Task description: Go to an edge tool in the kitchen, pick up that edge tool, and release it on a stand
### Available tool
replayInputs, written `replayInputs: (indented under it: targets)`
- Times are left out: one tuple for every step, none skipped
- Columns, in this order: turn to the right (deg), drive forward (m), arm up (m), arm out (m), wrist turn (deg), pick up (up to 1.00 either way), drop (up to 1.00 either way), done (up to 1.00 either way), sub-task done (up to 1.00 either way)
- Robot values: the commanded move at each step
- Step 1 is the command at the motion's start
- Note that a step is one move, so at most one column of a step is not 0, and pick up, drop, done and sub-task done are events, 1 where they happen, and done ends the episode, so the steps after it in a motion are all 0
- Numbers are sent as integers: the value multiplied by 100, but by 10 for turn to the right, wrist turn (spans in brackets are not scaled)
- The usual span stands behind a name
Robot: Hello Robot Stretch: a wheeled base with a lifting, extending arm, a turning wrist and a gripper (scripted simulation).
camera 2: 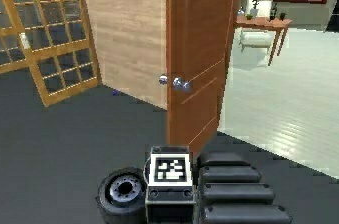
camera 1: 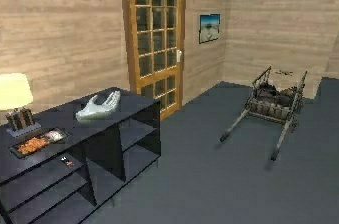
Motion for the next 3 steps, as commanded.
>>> replayInputs:
  targets:
    - [-240, 0, 0, 0, 0, 0, 0, 0, 0]
    - [0, 45, 0, 0, 0, 0, 0, 0, 0]
    - [-450, 0, 0, 0, 0, 0, 0, 0, 0]
